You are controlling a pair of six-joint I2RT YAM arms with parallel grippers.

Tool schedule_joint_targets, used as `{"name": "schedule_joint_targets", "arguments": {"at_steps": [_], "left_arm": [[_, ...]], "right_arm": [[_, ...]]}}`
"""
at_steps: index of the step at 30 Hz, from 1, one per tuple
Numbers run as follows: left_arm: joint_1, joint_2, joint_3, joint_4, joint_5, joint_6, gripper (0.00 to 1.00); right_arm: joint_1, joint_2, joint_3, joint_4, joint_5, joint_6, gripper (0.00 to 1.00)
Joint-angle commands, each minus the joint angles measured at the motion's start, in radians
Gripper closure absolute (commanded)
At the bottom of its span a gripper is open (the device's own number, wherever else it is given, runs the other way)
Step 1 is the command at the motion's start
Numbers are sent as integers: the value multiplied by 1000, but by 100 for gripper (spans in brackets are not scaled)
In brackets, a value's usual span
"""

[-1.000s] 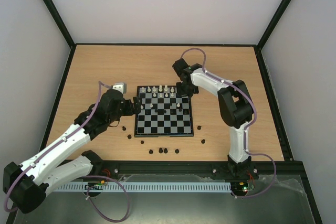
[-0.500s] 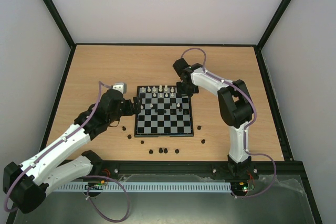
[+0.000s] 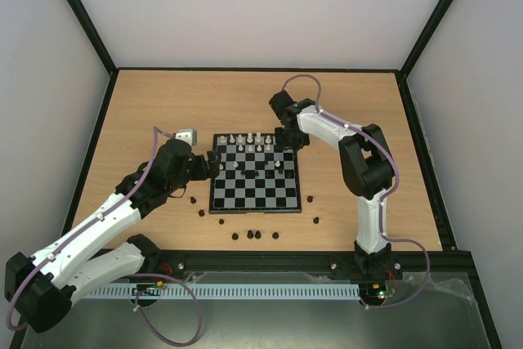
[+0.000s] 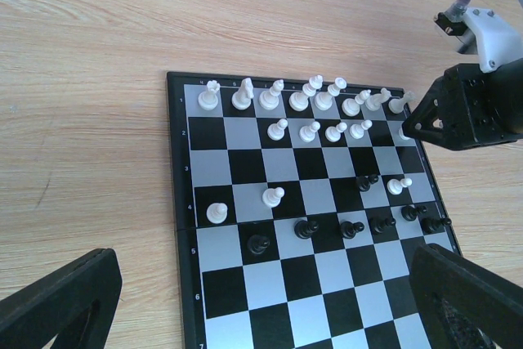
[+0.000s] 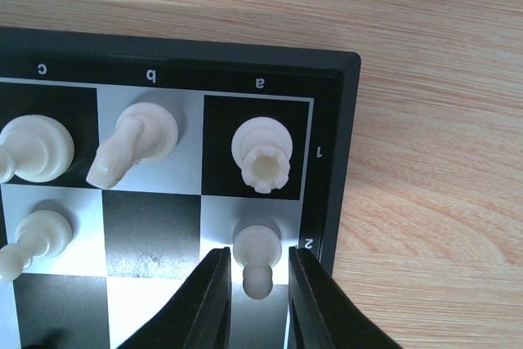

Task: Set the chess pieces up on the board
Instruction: Place the chess piece on the chessboard, then pick up the chess piece from the chessboard.

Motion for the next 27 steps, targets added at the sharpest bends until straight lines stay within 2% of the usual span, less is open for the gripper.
{"name": "schedule_joint_targets", "arguments": {"at_steps": [1, 5, 10, 16, 18, 19, 27], "left_arm": [[6, -7, -11, -10, 4, 9, 1], [7, -7, -10, -12, 6, 7, 1], [6, -8, -7, -10, 12, 9, 0], [7, -4, 7, -9, 8, 5, 1], [7, -2, 11, -15, -11, 3, 0], [7, -2, 16, -19, -19, 1, 1], [11, -8, 18, -27, -37, -16, 0]], "right_arm": [[-4, -36, -13, -26, 1, 1, 77], [-4, -98, -51, -29, 14, 11, 64], [11, -176, -123, -37, 41, 29, 38], [76, -265, -186, -42, 39, 40, 22], [102, -283, -196, -41, 19, 37, 5], [119, -289, -199, -39, 11, 34, 1], [153, -267, -165, -37, -32, 10, 2]]}}
